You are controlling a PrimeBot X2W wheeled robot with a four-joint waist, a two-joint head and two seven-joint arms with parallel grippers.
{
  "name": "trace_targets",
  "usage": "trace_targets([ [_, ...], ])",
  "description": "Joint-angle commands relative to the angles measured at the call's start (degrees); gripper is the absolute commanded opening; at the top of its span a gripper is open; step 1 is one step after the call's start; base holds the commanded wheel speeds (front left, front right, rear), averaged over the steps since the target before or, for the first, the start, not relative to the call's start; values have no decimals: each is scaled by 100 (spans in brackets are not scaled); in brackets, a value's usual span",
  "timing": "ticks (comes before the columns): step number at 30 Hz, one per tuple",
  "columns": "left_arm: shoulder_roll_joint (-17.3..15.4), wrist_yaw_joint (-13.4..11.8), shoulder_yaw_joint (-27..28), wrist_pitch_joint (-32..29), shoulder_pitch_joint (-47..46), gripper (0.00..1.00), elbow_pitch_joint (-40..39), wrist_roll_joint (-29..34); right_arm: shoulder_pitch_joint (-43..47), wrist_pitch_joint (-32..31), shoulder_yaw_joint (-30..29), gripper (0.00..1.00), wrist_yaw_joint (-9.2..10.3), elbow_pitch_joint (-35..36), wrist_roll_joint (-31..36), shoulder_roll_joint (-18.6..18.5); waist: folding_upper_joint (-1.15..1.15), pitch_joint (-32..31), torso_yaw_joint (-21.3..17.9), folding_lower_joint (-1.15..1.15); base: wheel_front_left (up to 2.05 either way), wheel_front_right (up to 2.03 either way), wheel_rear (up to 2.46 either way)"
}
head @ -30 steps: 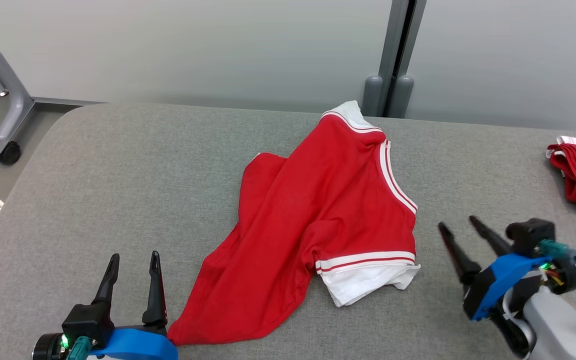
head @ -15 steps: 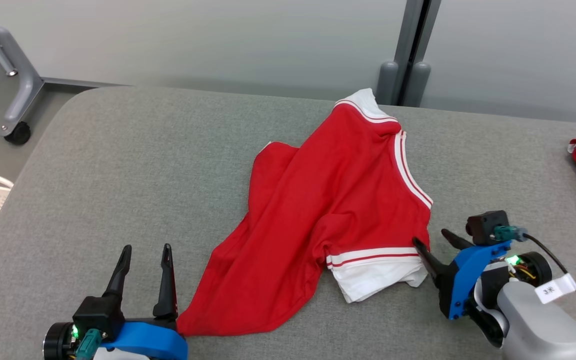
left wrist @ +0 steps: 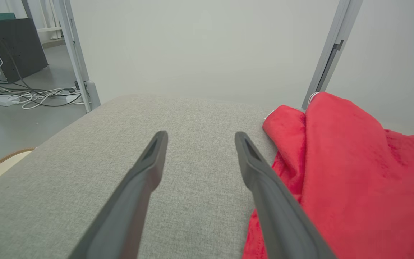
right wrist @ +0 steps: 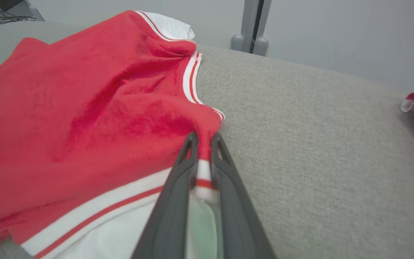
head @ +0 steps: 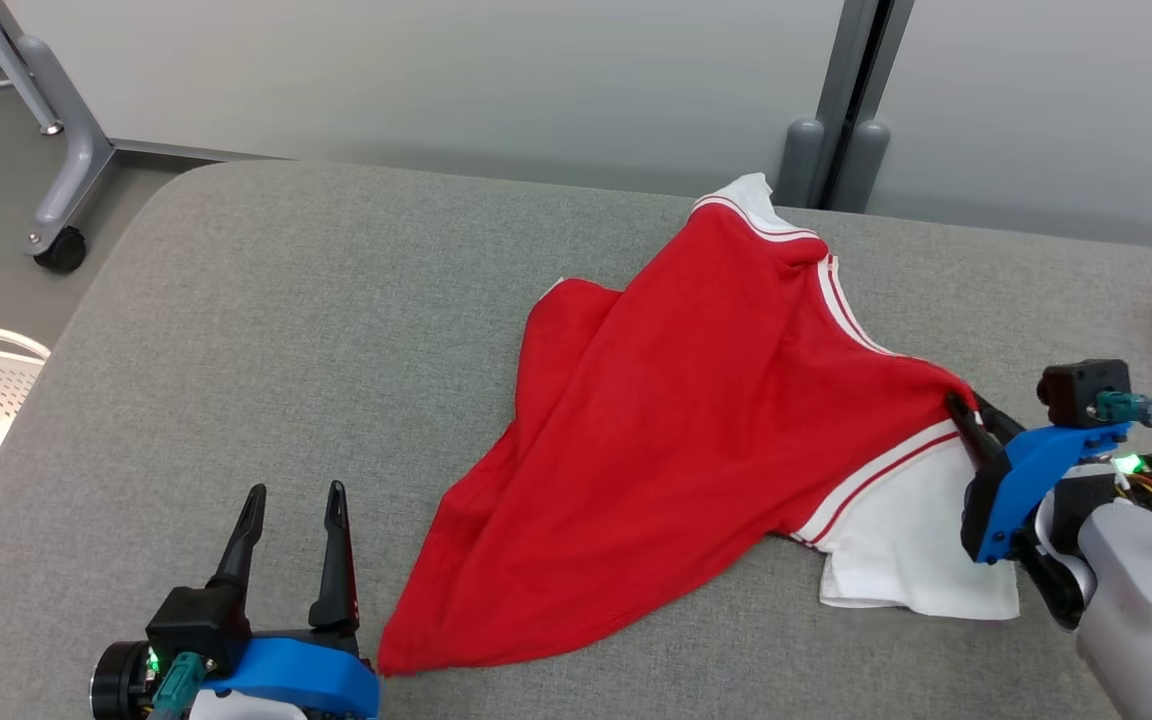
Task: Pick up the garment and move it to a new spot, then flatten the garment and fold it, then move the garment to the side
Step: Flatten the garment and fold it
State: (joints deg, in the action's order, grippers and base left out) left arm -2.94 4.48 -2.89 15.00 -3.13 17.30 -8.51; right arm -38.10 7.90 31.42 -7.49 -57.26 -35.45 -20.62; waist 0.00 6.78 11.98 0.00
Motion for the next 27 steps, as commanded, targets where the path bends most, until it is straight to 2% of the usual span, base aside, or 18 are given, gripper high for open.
trace_targets([
  [1, 7, -30, -4, 26, -50, 100, 1, -10, -55, 75, -19, 0, -1, -89, -37, -10, 0, -14, -8, 0, 0, 0, 0],
  [2, 7, -37, 4, 26, -32, 100, -6, -11, -69, 89, -7, 0, -1, -135, -50, 8, 0, -25, -20, 0, 0, 0, 0],
  [3, 10, -39, 7, 26, -11, 100, -10, -17, -46, 87, 28, 19, -1, -153, -77, 44, 0, -34, -35, 0, 0, 0, 0],
  [4, 8, -34, 7, 26, 8, 100, -12, -21, -13, 89, 50, 96, -1, -179, -97, 56, 0, -41, -50, 0, 0, 0, 0],
  [5, 7, -40, 8, 26, 24, 100, -10, -25, 19, 128, 49, 100, -1, -208, -128, 65, 0, -57, -68, 0, 0, 0, 0],
  [10, 8, -51, 37, 26, 89, 100, -1, -3, 189, 492, -50, 100, -1, -219, -298, 48, 0, -176, -159, 0, 0, 0, 0],
  [15, 9, 5, 146, 26, 176, 100, -1, 72, 596, 724, -416, 100, -1, 142, -449, -88, 0, -290, -246, 0, 0, 0, 0],
  [18, 9, 10, 202, 26, 262, 100, -30, 112, 1022, 735, -1093, 100, -1, 894, -248, -180, 0, -342, -319, 0, 0, 0, 0],
  [20, -5, 33, 276, 25, 325, 100, -29, 124, 1505, 731, -1602, 100, -2, 1460, 66, -101, 0, -388, -388, 0, 0, 0, 0],
  [21, -5, 33, 276, 25, 325, 100, -29, 124, 1505, 731, -1602, 100, -2, 1460, 66, -101, 0, -388, -388, 0, 0, 0, 0],
  [22, -27, 47, 321, 26, 366, 100, -16, 158, 1964, 731, -2113, 100, -2, 2008, 408, 68, 0, -443, -459, 0, 0, 0, 0],
  [23, -36, 56, 336, 26, 394, 100, -5, 162, 2202, 731, -2336, 100, -1, 2274, 585, 179, 0, -469, -491, 0, 0, 0, 0],
  [26, -72, 70, 373, 26, 452, 100, 34, 213, 2854, 732, -2820, 100, -1, 2970, 1138, 547, 0, -553, -589, 0, 0, 0, 0],
  [27, -72, 70, 373, 26, 452, 100, 34, 213, 2854, 732, -2820, 100, -1, 2970, 1138, 547, 0, -553, -589, 0, 0, 0, 0],
])
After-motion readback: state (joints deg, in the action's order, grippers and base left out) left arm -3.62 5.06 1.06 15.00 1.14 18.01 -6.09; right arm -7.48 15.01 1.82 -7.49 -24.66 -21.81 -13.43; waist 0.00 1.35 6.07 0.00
